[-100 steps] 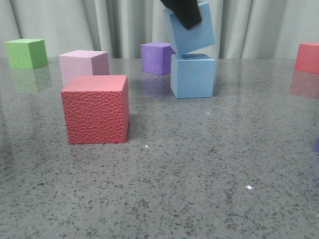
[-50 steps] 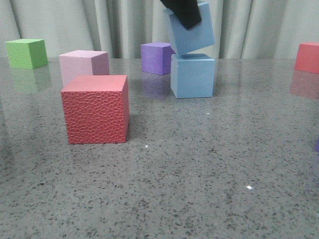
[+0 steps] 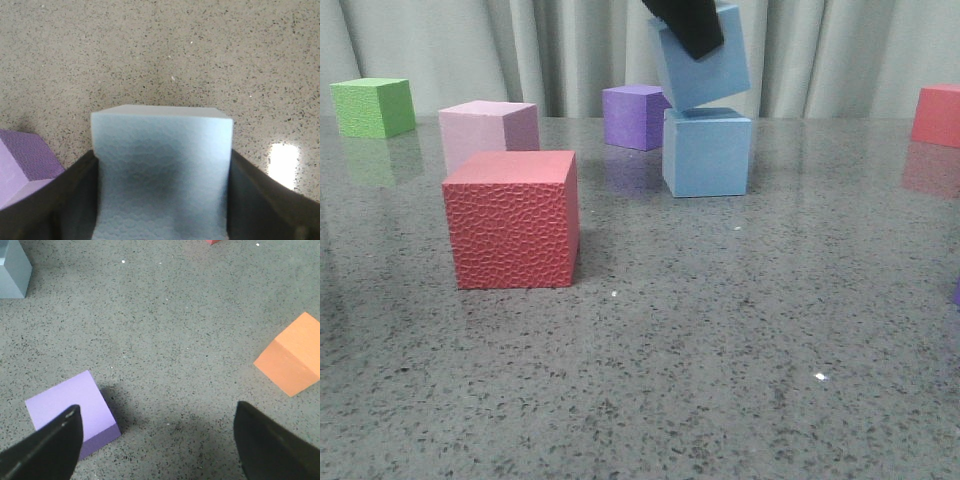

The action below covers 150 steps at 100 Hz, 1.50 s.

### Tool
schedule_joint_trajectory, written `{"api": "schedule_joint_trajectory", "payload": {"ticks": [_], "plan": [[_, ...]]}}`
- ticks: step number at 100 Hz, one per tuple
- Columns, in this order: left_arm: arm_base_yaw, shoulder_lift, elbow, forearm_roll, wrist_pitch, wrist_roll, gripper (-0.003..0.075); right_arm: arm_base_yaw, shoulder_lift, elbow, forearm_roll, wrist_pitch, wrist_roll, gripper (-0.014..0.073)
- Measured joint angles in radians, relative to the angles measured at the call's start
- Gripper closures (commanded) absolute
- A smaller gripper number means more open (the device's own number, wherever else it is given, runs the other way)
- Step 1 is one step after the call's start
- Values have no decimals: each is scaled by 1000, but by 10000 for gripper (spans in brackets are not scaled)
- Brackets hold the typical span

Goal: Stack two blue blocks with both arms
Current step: 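Lower the held cube with the left gripper onto the placed cube, then open the left gripper and raise it off the stacked cube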

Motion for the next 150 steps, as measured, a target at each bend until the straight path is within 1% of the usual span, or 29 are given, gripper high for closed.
{"api": "schedule_joint_trajectory", "payload": {"ticks": [80,87,99,107,123,142,150], "plan": [[0,14,2,0,2,10,377,0,0,0,0,0,0,-17],[0,14,2,0,2,14,336,0,0,0,0,0,0,-17],[0,14,2,0,2,23,206,0,0,0,0,0,0,-17],[0,16,2,0,2,27,150,0,0,0,0,0,0,-17],[0,18,2,0,2,26,97,0,0,0,0,0,0,-17],[0,18,2,0,2,26,83,0,0,0,0,0,0,-17],[0,18,0,0,2,29,59,0,0,0,0,0,0,-17]]}}
